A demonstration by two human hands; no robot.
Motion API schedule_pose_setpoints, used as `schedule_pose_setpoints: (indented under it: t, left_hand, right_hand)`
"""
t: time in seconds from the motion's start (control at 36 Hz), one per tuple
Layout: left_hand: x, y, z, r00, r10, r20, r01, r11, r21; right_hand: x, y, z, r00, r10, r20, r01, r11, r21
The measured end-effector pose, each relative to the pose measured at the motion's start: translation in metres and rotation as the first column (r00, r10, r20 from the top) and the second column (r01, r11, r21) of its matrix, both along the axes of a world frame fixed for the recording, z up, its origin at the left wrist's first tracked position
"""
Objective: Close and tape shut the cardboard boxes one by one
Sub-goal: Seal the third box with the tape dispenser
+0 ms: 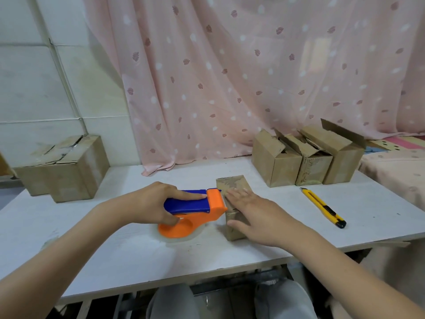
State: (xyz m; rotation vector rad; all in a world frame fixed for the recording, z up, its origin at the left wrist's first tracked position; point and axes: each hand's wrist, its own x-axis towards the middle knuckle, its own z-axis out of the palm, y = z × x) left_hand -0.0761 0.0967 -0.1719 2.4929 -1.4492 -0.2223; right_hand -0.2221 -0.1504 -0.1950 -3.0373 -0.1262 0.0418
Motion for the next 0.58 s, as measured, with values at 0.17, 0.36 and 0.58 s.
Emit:
schedule_pose_setpoints:
  t: [0.17,0.36,0.58]
  left_hand:
    - [-0.002,0.001,0.002,1.0,-0.006,-0.018,0.006,1.0,0.008]
    - [-0.001,0.013,0.012,1.0,-0.006,-0.015,0.007,0.997,0.071]
    - [0.002,0.043,0.012,0.998,0.053,-0.032,-0.05,0.996,0.07]
  right_hand:
    - [-0.001,-0.005,-0.016,0.998,-0.022,0.067,0.025,0.999,-0.045]
    - [0.0,-0.007,-0.016,0.998,-0.032,0.045,0.034,0.999,-0.04]
    - [-0.005,0.0,-0.007,0.998,-0.068,0.006,0.067,0.994,0.089]
